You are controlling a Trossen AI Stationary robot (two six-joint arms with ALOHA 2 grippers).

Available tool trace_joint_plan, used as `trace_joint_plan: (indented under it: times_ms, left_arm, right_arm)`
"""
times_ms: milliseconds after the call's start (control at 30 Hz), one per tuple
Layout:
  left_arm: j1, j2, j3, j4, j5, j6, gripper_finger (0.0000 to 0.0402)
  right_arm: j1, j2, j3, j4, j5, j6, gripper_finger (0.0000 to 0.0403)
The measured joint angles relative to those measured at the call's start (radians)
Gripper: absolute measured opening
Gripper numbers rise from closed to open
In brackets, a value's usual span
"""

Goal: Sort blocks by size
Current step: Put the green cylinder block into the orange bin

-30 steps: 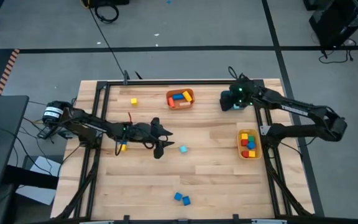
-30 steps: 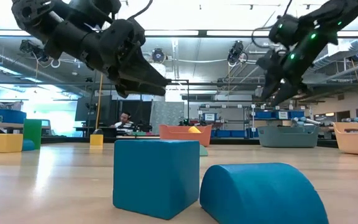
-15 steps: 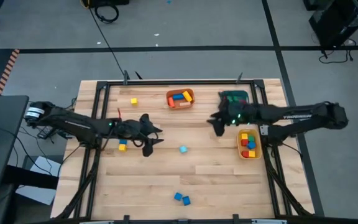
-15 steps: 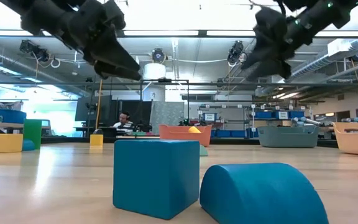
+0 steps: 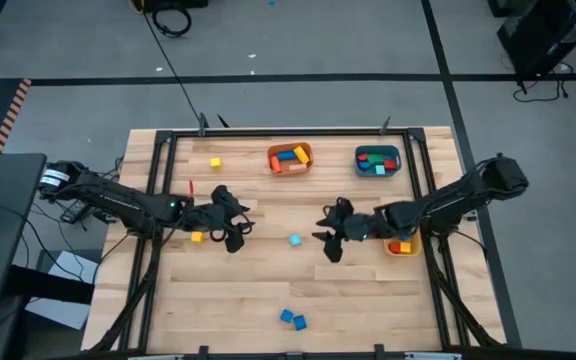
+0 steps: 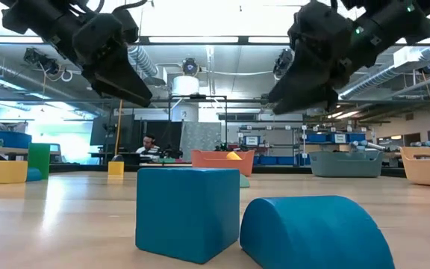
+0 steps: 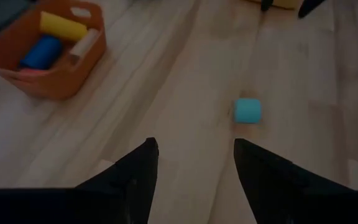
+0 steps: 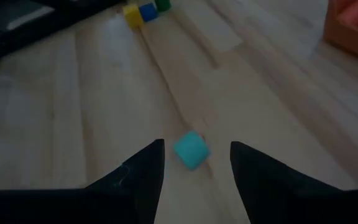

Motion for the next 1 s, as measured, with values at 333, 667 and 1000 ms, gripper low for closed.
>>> trace_joint_plan:
  times_ms: [333,667,1000]
  left_arm:
    - [0.008,0.025,-0.001,0.014,0.028,-0.084,0.0224]
    - [0.013,0.053,0.000,0.102,-0.060,-0.156,0.0352]
    - [0.025,0.038,0.058,-0.096,-0.079,-0.294,0.0388]
  right_arm:
    - [0.055,0.124,0.000,0.046,0.030,0.011,0.0197]
    - [0.093,0.136,0.000,0.069,0.033,0.009,0.0197]
    - [0.100,0.136,0.000,0.082,0.033,-0.001,0.0197]
